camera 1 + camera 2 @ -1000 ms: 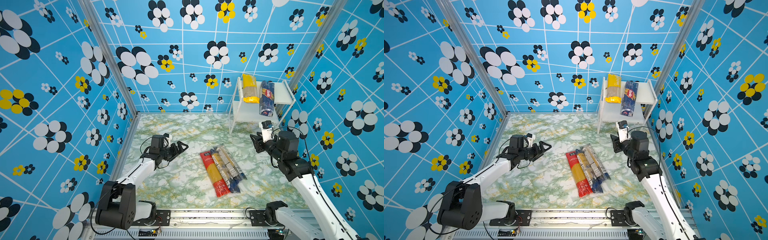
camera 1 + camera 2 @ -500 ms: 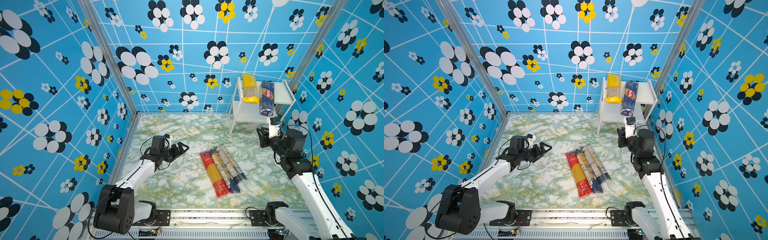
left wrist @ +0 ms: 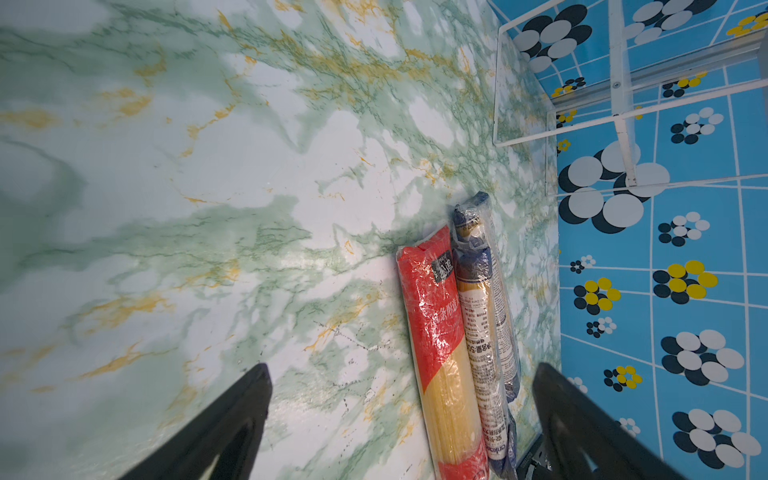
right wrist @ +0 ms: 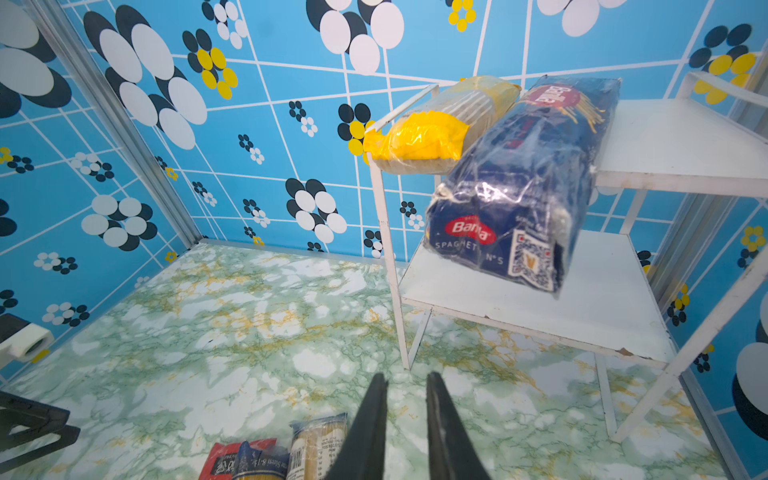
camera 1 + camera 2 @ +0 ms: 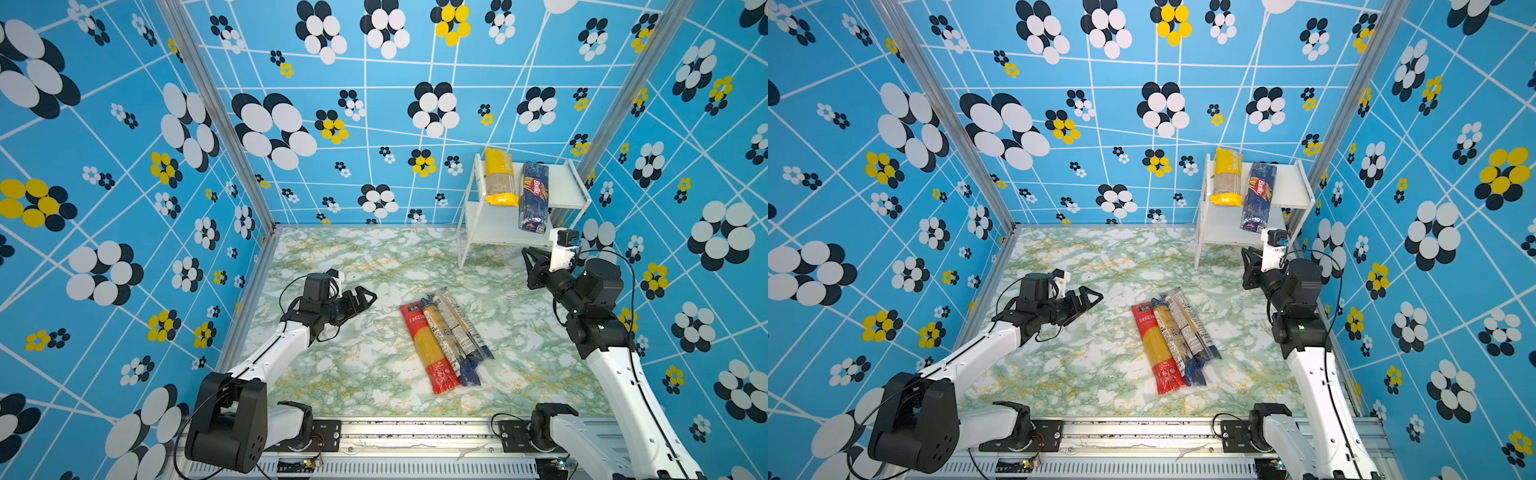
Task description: Place and organize the pasta boxes and bags onto the shelf
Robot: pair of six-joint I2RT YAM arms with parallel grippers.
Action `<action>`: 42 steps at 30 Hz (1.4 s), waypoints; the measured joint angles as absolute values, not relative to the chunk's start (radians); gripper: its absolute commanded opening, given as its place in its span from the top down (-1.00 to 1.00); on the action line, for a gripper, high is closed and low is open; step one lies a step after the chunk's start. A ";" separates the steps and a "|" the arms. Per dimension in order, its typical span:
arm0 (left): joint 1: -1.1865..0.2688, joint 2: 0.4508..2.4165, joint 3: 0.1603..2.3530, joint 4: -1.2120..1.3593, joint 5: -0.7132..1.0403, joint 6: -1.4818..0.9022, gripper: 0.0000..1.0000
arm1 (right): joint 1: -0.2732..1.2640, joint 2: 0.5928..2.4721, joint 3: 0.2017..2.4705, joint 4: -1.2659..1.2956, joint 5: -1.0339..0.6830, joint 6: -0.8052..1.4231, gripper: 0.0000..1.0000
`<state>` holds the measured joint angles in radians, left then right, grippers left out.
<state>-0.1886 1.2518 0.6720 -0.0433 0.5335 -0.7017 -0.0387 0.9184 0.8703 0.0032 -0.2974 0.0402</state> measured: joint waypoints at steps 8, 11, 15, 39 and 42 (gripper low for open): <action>-0.190 1.241 0.672 -0.043 0.522 -0.687 -0.99 | -0.089 0.942 0.871 0.070 -0.321 0.091 0.63; -0.192 1.241 0.672 -0.042 0.522 -0.687 -0.99 | -0.091 0.946 0.873 0.088 -0.326 0.102 0.63; -0.199 1.241 0.672 -0.042 0.522 -0.687 -0.98 | -0.093 0.973 0.901 0.090 -0.327 0.115 0.63; -0.218 1.255 0.672 -0.038 0.522 -0.688 -0.99 | -0.093 1.152 1.119 0.006 -0.317 0.133 0.68; -0.218 1.255 0.673 -0.038 0.522 -0.688 -0.98 | -0.093 1.151 1.119 0.004 -0.319 0.131 0.68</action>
<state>-0.2184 1.2549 0.6727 -0.0376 0.5220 -0.6876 -0.0933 1.1511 1.1194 0.0040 -0.3195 0.1307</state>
